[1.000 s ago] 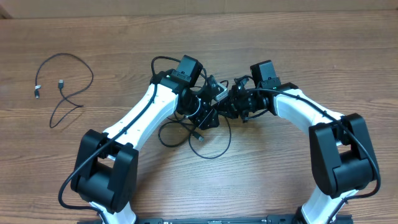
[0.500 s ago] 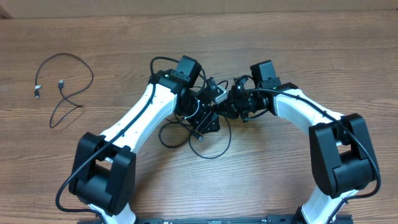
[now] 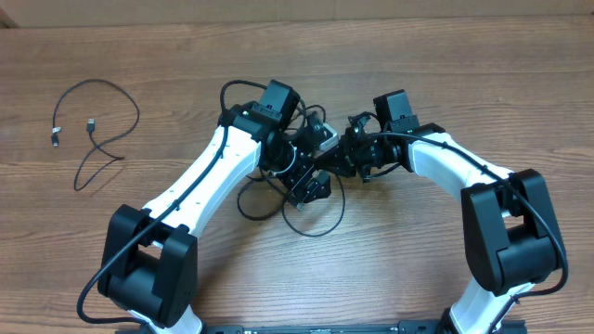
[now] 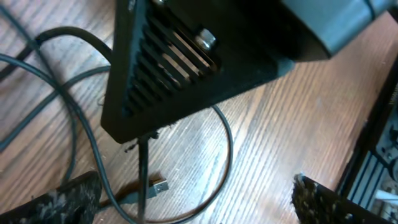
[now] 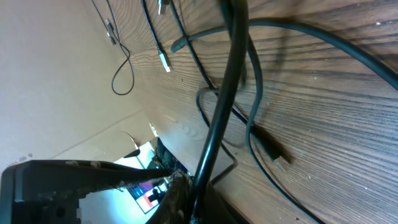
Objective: Untangle cables
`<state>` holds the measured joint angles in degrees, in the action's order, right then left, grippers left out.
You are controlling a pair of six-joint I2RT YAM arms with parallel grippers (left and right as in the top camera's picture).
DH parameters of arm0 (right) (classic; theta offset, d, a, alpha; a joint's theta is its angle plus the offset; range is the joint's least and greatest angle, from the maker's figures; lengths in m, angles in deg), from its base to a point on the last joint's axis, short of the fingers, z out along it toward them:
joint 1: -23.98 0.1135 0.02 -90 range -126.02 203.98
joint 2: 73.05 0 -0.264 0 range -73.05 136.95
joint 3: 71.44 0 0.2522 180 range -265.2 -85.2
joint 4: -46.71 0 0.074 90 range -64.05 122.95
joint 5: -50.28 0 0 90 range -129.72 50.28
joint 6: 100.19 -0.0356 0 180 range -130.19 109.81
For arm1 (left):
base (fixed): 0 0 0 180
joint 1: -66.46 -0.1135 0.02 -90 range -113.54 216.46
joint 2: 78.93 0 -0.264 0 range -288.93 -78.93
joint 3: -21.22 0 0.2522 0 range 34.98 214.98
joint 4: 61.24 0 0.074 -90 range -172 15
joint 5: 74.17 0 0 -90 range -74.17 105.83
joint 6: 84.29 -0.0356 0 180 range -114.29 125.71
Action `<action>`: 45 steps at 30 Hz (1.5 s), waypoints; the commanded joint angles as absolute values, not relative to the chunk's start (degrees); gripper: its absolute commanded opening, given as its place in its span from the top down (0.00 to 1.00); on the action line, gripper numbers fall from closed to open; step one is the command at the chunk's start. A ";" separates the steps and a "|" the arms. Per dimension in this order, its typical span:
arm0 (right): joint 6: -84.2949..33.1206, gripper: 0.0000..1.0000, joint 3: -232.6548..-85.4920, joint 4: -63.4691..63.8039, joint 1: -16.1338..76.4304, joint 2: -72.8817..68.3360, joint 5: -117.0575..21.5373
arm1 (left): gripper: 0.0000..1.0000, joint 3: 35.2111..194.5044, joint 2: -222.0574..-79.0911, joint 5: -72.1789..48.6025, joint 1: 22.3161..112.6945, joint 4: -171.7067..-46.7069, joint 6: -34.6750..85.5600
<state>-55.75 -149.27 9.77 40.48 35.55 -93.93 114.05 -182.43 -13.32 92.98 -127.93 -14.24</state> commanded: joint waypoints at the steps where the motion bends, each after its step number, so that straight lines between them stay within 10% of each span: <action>1: -55.12 0.96 -150.14 9.95 40.37 35.18 -95.13 | 0.02 113.85 -180.81 -12.27 92.74 -125.94 -15.05; 32: -54.72 0.93 -150.08 8.42 40.41 35.18 -79.73 | 0.00 107.45 -185.23 -1.54 92.63 -112.26 -7.11; 40: -54.72 0.92 -150.08 8.44 40.48 35.18 -78.68 | 0.27 107.45 -187.70 -0.84 92.61 -110.46 -7.14; 45: -54.74 0.91 -150.08 8.48 41.46 35.18 -78.15 | 0.25 107.45 -187.79 1.41 92.63 -110.29 -7.09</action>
